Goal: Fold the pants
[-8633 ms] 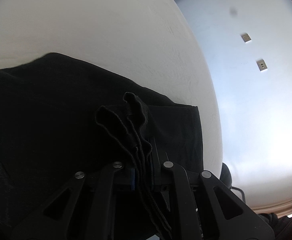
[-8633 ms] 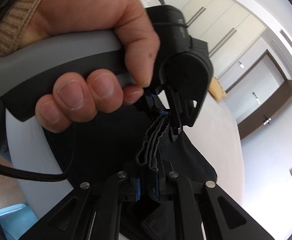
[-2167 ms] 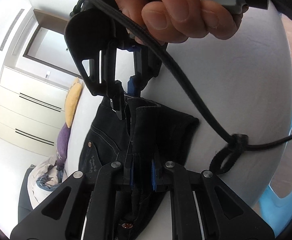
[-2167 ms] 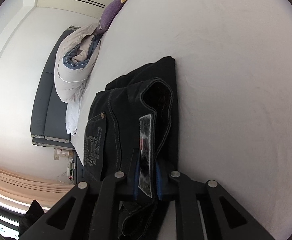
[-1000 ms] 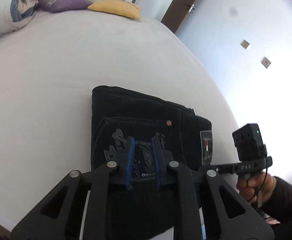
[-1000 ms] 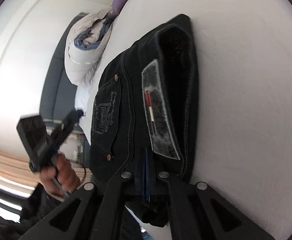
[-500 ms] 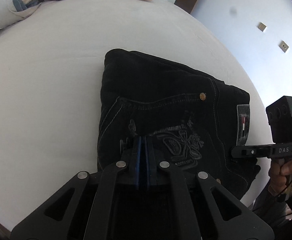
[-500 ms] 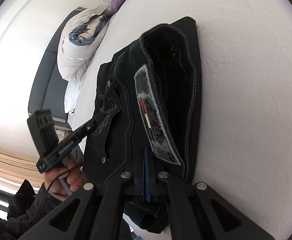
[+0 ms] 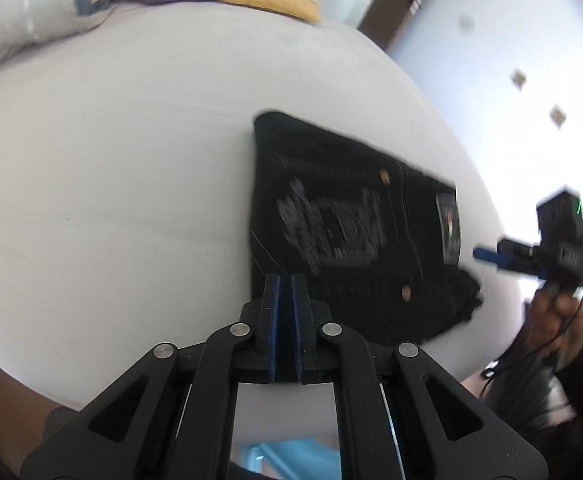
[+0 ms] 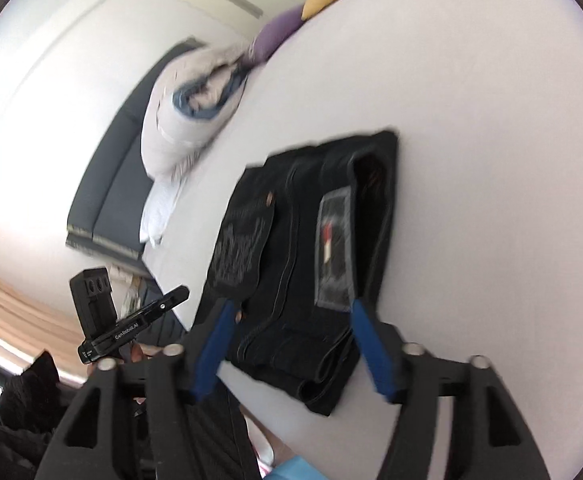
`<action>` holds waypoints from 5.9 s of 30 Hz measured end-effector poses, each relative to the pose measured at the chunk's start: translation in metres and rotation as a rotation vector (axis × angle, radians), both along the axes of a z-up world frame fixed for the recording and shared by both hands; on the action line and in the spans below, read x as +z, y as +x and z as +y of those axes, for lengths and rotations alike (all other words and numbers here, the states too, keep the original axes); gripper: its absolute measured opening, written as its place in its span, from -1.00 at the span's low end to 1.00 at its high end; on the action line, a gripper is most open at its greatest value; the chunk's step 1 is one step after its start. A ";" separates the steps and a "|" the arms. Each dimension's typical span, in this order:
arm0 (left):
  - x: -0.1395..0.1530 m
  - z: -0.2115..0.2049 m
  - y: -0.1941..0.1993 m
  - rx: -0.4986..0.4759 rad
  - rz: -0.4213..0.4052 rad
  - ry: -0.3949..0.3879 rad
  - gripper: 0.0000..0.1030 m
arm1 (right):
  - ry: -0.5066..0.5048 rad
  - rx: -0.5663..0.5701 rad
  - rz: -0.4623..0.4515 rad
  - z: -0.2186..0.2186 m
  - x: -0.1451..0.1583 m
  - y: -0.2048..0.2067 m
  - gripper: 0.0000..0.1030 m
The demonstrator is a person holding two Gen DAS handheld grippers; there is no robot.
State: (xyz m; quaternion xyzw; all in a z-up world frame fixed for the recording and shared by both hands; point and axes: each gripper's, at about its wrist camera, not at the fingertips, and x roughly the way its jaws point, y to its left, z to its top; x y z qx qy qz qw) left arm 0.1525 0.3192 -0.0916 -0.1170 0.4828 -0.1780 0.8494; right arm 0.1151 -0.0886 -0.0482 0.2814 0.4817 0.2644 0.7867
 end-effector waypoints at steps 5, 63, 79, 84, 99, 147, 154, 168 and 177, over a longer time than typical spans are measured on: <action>-0.010 0.018 0.054 0.047 0.048 -0.133 0.84 | 0.032 -0.128 0.110 -0.027 -0.027 0.026 0.33; -0.035 -0.131 0.243 -0.037 0.097 0.090 -0.42 | -0.361 -0.085 0.024 -0.056 -0.008 0.230 -0.05; 0.134 -0.114 0.090 0.274 -0.603 0.246 1.00 | -0.441 -0.456 -0.369 -0.098 0.116 0.058 0.82; 0.225 -0.113 -0.011 0.416 -0.960 0.272 1.00 | -0.556 -0.564 -0.691 -0.076 0.207 -0.011 1.00; 0.356 -0.124 -0.105 0.118 -0.975 0.145 1.00 | -0.674 -0.624 -1.154 -0.042 0.379 -0.145 1.00; 0.152 -0.149 -0.017 0.160 -0.225 0.339 1.00 | -0.823 -0.431 -0.381 0.007 0.194 -0.066 1.00; 0.152 -0.150 -0.019 0.161 -0.221 0.342 1.00 | -0.821 -0.420 -0.377 0.010 0.192 -0.067 1.00; 0.146 -0.153 -0.020 0.157 -0.211 0.343 1.00 | -0.824 -0.413 -0.374 0.011 0.187 -0.068 1.00; 0.146 -0.153 -0.021 0.157 -0.209 0.344 1.00 | -0.823 -0.408 -0.372 0.011 0.186 -0.068 1.00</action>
